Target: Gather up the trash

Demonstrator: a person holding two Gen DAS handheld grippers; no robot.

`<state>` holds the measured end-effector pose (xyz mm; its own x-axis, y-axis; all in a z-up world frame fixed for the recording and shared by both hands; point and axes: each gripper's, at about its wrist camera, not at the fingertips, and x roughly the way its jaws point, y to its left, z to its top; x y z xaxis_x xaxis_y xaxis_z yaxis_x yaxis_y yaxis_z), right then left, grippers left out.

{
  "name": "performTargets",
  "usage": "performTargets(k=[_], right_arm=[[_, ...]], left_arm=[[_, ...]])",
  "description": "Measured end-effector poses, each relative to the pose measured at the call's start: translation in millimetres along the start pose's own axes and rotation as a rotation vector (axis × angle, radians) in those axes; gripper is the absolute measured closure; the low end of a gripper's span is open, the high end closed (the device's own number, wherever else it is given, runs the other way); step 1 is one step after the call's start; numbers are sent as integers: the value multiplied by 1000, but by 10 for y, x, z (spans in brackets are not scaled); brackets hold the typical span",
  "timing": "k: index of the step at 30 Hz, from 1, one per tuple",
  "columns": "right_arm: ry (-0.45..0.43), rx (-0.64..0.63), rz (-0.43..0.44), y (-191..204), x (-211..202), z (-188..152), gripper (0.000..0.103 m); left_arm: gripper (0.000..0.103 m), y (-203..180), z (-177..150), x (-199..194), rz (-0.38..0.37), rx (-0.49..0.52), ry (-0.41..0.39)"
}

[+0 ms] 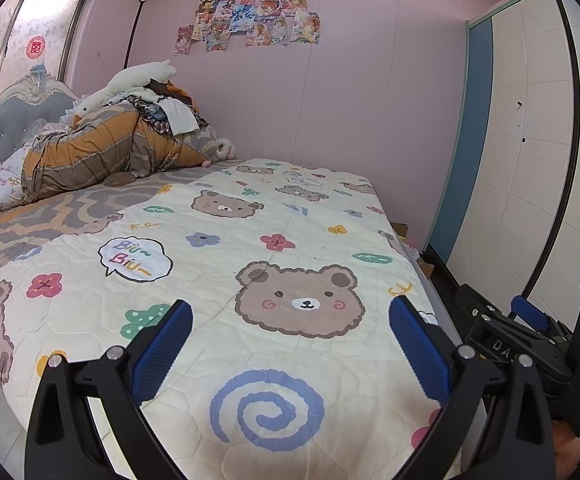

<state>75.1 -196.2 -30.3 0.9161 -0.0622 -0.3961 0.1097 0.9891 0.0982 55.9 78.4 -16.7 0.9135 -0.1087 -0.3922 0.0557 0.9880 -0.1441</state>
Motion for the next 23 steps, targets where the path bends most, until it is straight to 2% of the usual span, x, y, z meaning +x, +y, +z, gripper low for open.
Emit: performTargets(k=[23], right_arm=[[25, 10, 2, 12, 52, 0, 8]], left_arm=[[8, 9, -32, 35, -2, 8, 8]])
